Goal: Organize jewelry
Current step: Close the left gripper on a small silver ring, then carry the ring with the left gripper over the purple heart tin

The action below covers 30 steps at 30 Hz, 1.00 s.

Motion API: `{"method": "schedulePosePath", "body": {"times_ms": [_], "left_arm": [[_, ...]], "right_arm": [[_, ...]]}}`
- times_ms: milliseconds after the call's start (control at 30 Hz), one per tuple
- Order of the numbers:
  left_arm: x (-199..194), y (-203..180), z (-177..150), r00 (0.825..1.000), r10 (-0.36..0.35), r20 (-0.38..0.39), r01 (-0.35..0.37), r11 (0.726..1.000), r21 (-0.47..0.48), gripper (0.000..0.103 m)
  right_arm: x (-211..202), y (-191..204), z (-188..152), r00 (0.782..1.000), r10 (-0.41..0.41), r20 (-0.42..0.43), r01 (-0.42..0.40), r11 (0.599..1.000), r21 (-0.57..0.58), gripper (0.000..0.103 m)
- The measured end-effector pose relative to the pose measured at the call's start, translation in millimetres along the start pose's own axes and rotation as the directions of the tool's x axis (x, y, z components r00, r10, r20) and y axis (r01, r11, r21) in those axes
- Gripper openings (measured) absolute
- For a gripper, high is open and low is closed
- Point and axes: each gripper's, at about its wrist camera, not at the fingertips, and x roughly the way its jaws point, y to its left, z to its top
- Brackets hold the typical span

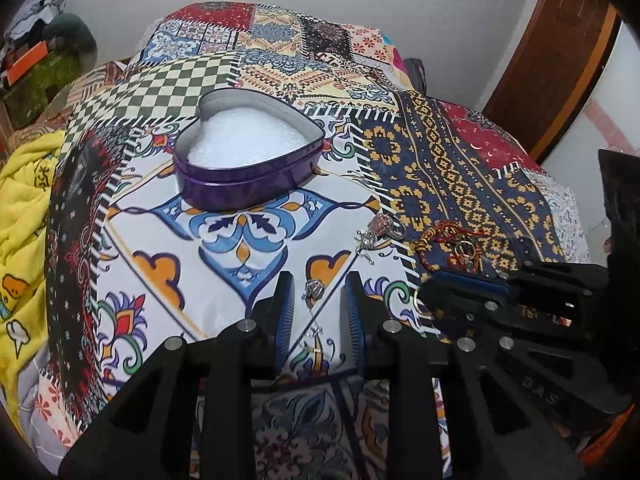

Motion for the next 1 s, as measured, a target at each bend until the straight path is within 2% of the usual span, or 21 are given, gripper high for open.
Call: {"method": "schedulePosePath", "body": {"times_ms": [67, 133, 167, 400, 700, 1000], "left_arm": [[3, -2, 0, 1.0, 0.013, 0.004, -0.013, 1.0, 0.014, 0.023], [4, -5, -1, 0.999, 0.041, 0.011, -0.041, 0.999, 0.032, 0.009], [5, -5, -1, 0.999, 0.046, 0.011, -0.046, 0.998, 0.035, 0.009], [-5, 0, -1, 0.999, 0.015, 0.033, -0.015, 1.0, 0.003, 0.009], [-41, 1, 4, 0.994, 0.023, 0.109, -0.021, 1.0, -0.016, 0.009], [-82, 4, 19, 0.974, 0.045, 0.223, -0.042, 0.999, -0.02, 0.009]], "right_arm": [[-1, -3, -1, 1.0, 0.002, 0.002, -0.002, 1.0, 0.009, 0.008], [-3, -4, -1, 1.0, 0.0, 0.006, 0.0, 1.0, 0.015, 0.008], [-4, -6, -1, 1.0, 0.001, 0.008, -0.001, 1.0, 0.021, 0.008], [-10, -9, 1, 1.0, 0.002, 0.024, -0.003, 0.999, 0.036, 0.008], [-28, -3, 10, 0.997, 0.003, 0.08, -0.005, 1.0, 0.028, 0.008], [-54, 8, 29, 0.986, 0.008, 0.164, -0.012, 1.0, 0.024, 0.008]]}}
